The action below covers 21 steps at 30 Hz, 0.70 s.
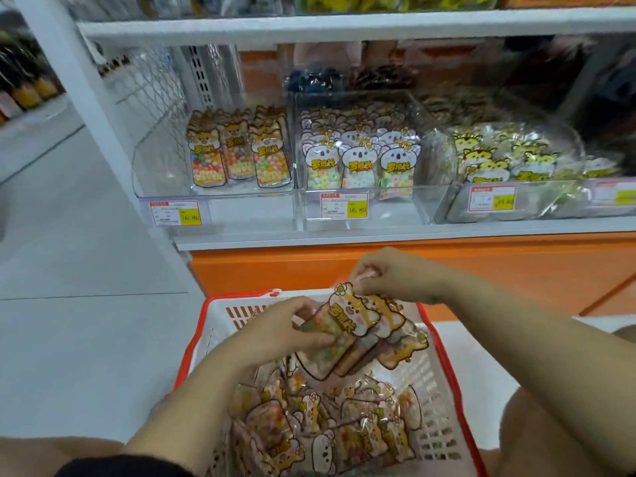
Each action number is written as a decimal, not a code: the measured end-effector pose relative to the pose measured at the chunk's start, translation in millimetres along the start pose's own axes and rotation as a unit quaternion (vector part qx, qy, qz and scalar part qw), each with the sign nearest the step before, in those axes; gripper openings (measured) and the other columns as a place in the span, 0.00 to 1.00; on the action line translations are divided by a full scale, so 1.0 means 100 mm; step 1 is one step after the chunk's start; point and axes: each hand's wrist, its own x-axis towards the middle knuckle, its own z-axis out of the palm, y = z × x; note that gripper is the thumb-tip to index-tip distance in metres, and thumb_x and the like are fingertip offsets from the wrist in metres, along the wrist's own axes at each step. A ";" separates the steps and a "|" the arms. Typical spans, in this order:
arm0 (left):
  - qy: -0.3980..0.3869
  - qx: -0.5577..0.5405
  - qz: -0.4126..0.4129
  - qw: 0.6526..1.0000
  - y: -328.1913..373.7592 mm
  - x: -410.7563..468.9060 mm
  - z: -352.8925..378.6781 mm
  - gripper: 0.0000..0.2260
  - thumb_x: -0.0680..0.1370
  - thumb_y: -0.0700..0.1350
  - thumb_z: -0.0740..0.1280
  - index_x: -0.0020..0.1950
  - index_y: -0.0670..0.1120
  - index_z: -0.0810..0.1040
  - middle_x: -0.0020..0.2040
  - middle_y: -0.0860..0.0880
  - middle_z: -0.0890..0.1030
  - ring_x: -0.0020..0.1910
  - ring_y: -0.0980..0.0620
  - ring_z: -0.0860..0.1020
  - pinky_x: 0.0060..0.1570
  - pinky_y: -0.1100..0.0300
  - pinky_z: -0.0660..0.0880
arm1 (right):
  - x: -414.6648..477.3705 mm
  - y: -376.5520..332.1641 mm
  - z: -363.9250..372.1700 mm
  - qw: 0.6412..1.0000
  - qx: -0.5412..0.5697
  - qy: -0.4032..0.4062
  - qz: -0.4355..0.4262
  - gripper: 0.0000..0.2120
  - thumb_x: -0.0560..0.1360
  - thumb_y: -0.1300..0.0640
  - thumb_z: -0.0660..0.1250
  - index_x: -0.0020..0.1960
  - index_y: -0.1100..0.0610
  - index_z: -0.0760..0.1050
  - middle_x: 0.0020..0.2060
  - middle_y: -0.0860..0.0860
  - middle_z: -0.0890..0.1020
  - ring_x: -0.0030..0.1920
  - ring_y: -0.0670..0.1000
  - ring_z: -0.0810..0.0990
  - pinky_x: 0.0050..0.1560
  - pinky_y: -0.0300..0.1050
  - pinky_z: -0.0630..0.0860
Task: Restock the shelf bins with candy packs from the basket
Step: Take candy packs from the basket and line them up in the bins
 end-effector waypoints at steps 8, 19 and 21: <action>0.045 -0.056 0.008 0.997 -0.02 -0.10 -0.08 0.06 0.77 0.47 0.74 0.45 0.54 0.77 0.38 0.67 0.81 0.39 0.69 0.78 0.40 0.72 0.71 | 0.04 -0.07 0.09 0.980 0.187 0.057 0.042 0.05 0.72 0.52 0.76 0.46 0.51 0.85 0.43 0.46 0.87 0.49 0.46 0.84 0.49 0.40 0.78; 0.039 -0.180 -0.013 0.983 -0.10 -0.06 -0.18 0.08 0.77 0.41 0.73 0.56 0.46 0.82 0.46 0.55 0.86 0.46 0.61 0.83 0.51 0.66 0.77 | 0.06 -0.04 0.05 0.967 0.220 0.122 0.048 0.17 0.72 0.50 0.76 0.25 0.47 0.79 0.21 0.40 0.73 0.25 0.41 0.70 0.33 0.38 0.67; 0.018 -0.121 0.003 0.993 -0.08 -0.07 -0.15 0.12 0.75 0.43 0.76 0.58 0.50 0.83 0.40 0.56 0.83 0.42 0.62 0.80 0.49 0.66 0.75 | 0.10 -0.04 0.09 0.970 0.211 0.112 0.048 0.12 0.69 0.45 0.78 0.29 0.45 0.81 0.28 0.46 0.77 0.31 0.46 0.74 0.38 0.41 0.69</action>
